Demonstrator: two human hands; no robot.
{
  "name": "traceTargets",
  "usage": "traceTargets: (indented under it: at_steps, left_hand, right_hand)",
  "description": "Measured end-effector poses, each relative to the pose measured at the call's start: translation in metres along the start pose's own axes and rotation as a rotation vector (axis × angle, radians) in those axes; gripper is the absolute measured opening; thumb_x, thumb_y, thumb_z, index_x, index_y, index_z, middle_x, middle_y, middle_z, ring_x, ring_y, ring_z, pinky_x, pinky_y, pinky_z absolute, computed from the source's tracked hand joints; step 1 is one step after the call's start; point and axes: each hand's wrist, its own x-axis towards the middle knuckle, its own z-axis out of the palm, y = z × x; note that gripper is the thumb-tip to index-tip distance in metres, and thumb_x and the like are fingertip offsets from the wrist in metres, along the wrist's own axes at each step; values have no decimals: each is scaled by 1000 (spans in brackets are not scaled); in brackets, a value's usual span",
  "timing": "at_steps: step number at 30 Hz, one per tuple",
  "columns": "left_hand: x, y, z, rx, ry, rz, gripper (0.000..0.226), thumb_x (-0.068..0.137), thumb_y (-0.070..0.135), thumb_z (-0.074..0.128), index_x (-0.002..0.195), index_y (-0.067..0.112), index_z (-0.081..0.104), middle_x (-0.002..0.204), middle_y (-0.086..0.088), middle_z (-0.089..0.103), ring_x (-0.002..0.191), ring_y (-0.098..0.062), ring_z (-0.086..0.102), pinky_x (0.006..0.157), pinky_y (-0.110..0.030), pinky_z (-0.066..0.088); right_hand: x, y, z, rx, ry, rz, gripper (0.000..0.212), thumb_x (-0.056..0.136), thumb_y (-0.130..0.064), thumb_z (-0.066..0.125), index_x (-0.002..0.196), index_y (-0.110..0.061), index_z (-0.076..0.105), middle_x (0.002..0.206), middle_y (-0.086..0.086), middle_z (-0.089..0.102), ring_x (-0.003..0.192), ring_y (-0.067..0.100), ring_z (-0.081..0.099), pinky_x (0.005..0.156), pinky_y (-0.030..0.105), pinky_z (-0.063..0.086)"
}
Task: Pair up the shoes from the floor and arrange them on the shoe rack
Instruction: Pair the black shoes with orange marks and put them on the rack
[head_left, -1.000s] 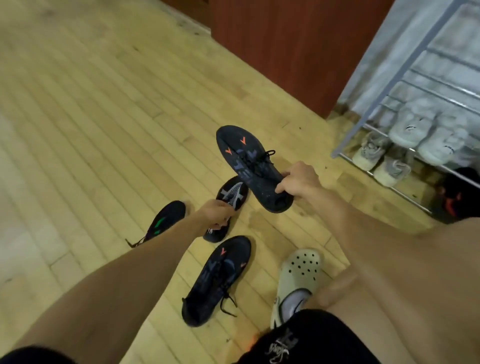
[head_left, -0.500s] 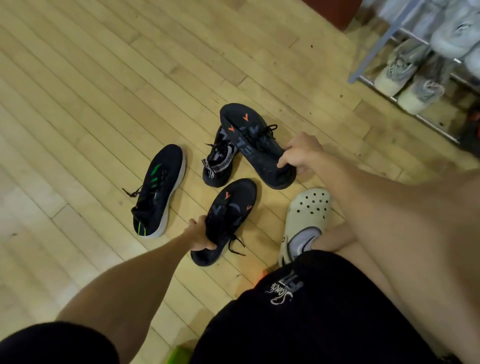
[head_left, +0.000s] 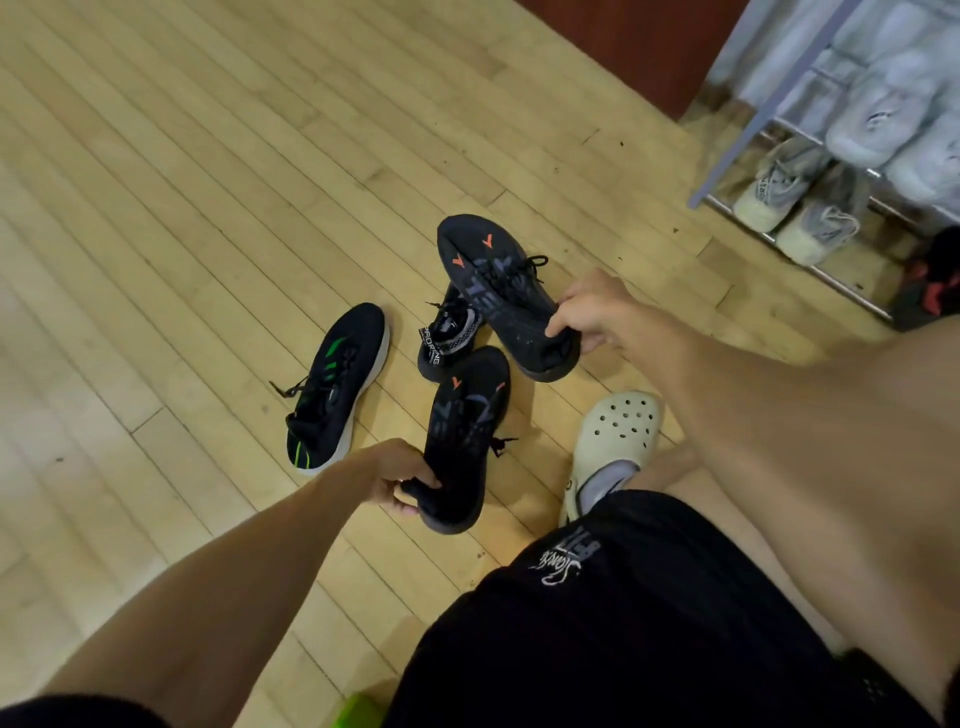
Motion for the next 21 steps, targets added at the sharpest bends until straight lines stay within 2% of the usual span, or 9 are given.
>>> traceTargets:
  at_steps: [3, 5, 8, 11, 13, 15, 16, 19, 21]
  left_hand:
    - [-28, 16, -9, -56, 5, 102, 23, 84, -8, 58, 100, 8, 58, 110, -13, 54, 104, -30, 51, 77, -41, 54]
    - [-45, 33, -14, -103, 16, 185, 24, 84, -9, 57, 97, 11, 58, 111, -14, 56, 104, -31, 53, 72, -39, 53]
    - [-66, 71, -18, -160, 81, 303, 30, 83, -7, 61, 110, 7, 59, 111, -14, 60, 99, -29, 58, 75, -40, 55]
    - [-87, 121, -11, -213, 174, 391, 31, 79, -3, 68, 109, 3, 60, 103, -13, 61, 90, -27, 59, 70, -38, 57]
    - [-102, 156, 0, -242, 222, 435, 28, 76, -1, 72, 101, 2, 60, 102, -13, 59, 87, -27, 57, 66, -37, 56]
    - [-116, 193, 16, -219, 243, 491, 25, 76, 1, 74, 96, 1, 59, 101, -12, 58, 79, -24, 56, 65, -37, 56]
    - [-123, 211, 25, -202, 247, 526, 23, 76, 2, 74, 94, 1, 59, 100, -12, 58, 78, -24, 56, 67, -38, 56]
    - [-140, 262, 54, -141, 210, 602, 17, 77, 1, 73, 88, 2, 59, 95, -12, 61, 76, -25, 59, 71, -39, 55]
    - [-149, 294, 76, -74, 181, 630, 17, 78, 0, 72, 89, 2, 60, 90, -10, 62, 73, -24, 58, 64, -36, 54]
  right_hand:
    - [-10, -11, -15, 61, 35, -6, 38, 73, -7, 77, 109, -1, 69, 102, 15, 69, 79, 30, 67, 47, 28, 54]
    - [-17, -17, -31, 119, 77, -7, 38, 72, -5, 77, 109, 1, 68, 95, 14, 64, 74, 30, 63, 43, 27, 52]
    - [-26, -21, -59, 168, 151, -12, 33, 72, -7, 79, 101, 1, 65, 95, 15, 63, 74, 32, 64, 57, 35, 58]
    - [-36, -16, -95, 225, 208, -14, 41, 72, -7, 79, 108, 4, 63, 105, 17, 66, 83, 35, 69, 72, 43, 61]
    - [-43, -7, -121, 265, 235, -10, 40, 75, -5, 76, 111, 4, 62, 107, 18, 64, 82, 35, 68, 68, 40, 61]
    - [-50, 7, -150, 310, 278, -4, 31, 77, -4, 74, 105, 2, 61, 102, 18, 60, 69, 32, 62, 49, 32, 57]
    - [-53, 16, -164, 333, 300, 3, 28, 78, -4, 74, 103, 1, 61, 102, 17, 61, 68, 31, 61, 46, 32, 56]
    - [-64, 45, -206, 406, 393, 25, 19, 76, -2, 74, 92, 0, 65, 96, 14, 62, 69, 32, 64, 66, 43, 60]
    - [-71, 67, -231, 464, 463, 50, 18, 73, 1, 75, 88, 1, 64, 88, 17, 62, 61, 32, 63, 64, 44, 60]
